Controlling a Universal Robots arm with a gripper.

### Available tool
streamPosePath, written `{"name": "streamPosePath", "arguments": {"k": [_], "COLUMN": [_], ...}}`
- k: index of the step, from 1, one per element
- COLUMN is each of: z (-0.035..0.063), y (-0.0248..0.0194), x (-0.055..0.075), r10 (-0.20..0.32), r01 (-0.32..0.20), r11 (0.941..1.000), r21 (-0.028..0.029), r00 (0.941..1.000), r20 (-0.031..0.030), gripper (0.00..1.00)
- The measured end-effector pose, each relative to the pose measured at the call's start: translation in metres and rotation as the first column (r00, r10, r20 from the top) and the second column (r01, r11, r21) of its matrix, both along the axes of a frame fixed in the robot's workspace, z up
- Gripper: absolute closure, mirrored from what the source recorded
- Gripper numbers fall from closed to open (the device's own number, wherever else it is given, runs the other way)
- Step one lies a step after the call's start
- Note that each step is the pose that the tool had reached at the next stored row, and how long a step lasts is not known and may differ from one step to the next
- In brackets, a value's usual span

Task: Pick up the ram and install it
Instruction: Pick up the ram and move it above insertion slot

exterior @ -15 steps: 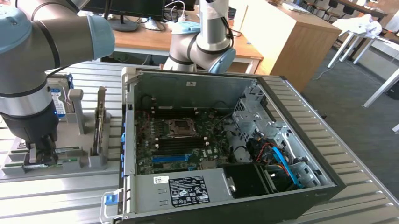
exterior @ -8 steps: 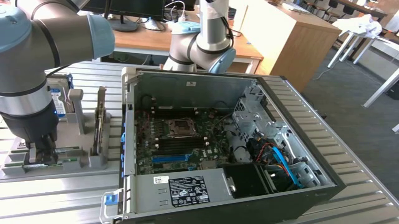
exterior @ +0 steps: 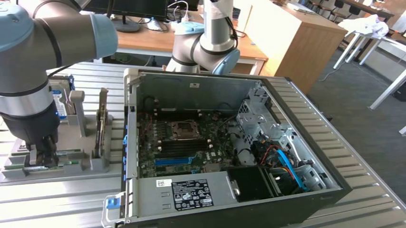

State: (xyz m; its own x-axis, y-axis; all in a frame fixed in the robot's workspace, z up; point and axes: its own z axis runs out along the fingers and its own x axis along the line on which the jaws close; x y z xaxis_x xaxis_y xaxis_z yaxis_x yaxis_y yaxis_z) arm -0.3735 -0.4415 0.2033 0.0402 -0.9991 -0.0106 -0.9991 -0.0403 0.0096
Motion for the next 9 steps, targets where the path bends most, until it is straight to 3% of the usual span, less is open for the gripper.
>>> {"name": "streamPosePath", "arguments": {"k": [9], "z": [0.007], "y": [-0.0001], "x": [0.0017], "r10": [0.0], "r01": [0.0], "r11": [1.0], "r21": [-0.0002], "r00": [1.0], "r20": [-0.0024], "gripper": [0.88]}}
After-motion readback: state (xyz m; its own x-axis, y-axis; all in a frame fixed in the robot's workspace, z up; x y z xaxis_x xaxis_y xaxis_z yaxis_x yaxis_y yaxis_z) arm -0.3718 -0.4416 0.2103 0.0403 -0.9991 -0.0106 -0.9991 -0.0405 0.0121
